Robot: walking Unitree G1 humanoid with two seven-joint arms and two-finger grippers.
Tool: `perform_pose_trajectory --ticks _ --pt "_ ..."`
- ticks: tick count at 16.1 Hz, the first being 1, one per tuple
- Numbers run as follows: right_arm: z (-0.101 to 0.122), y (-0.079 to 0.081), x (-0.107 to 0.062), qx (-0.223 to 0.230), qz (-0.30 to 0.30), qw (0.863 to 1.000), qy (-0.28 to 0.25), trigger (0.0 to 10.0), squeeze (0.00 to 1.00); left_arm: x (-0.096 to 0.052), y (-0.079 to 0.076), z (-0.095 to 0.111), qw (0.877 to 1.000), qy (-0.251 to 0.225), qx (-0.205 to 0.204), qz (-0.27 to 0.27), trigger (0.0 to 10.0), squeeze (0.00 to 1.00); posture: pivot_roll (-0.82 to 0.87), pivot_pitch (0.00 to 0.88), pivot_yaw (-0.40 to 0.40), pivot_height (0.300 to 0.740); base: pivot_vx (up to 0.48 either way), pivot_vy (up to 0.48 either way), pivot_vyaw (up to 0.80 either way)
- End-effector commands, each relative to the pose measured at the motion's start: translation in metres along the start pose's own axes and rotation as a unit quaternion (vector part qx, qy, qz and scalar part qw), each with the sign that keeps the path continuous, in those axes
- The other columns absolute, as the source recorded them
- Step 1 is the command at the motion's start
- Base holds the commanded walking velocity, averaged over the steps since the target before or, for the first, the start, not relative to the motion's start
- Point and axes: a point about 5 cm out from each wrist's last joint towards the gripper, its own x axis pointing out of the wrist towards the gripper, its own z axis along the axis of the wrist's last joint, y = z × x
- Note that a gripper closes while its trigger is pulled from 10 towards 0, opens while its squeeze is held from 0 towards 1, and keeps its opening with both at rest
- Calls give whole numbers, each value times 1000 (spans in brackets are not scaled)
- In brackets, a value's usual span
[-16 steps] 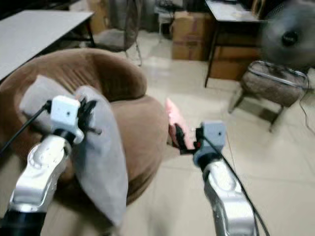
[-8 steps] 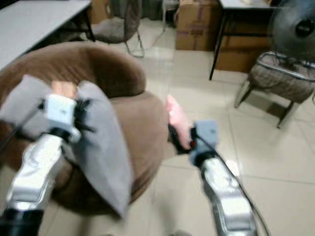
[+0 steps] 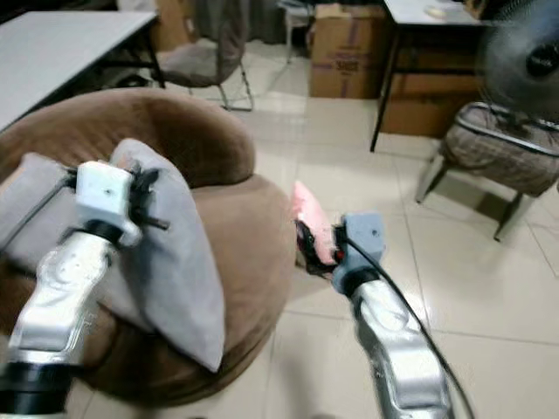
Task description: Move the pillow to the sofa from floor
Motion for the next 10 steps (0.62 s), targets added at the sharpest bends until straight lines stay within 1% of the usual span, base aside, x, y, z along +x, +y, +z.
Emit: perform_pose_trajectory --ticks 1,5,8,10 --pt "4 4 2 1 4 1000 -8 10000 0 2 10 13 999 -32 16 11 10000 0 34 0 62 740 356 0 0" --pt "4 3 1 -1 7 1000 -9 10000 0 6 10 13 999 -32 20 8 10000 0 32 0 65 740 354 0 0" --pt "5 3 1 -12 13 1000 -9 10000 0 9 11 13 999 -31 24 7 10000 0 33 0 66 740 356 0 0" --pt "6 6 2 -19 28 999 -6 10000 0 10 12 13 999 -31 29 8 10000 0 32 0 69 740 356 0 691"
